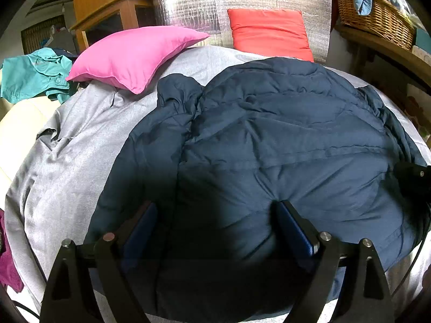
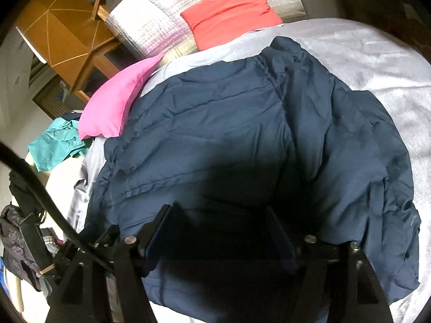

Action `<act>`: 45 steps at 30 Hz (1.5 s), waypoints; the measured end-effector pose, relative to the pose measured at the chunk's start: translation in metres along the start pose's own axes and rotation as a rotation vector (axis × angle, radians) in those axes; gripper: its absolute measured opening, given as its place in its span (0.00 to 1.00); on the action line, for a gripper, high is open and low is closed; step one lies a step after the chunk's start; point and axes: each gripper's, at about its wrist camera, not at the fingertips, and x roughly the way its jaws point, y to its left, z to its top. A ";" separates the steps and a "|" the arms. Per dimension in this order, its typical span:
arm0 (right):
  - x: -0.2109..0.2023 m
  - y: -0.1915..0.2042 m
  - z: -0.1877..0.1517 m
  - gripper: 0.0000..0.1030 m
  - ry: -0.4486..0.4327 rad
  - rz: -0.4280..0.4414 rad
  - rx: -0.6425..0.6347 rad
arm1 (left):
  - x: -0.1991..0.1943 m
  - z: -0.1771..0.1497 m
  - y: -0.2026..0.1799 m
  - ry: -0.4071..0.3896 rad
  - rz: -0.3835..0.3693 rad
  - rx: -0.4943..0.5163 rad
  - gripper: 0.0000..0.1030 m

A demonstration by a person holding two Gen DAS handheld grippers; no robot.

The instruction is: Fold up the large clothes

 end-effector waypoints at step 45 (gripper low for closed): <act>-0.320 0.128 -0.106 1.00 -0.582 -0.317 -0.310 | -0.342 -0.017 -0.004 -0.506 0.154 -0.025 0.99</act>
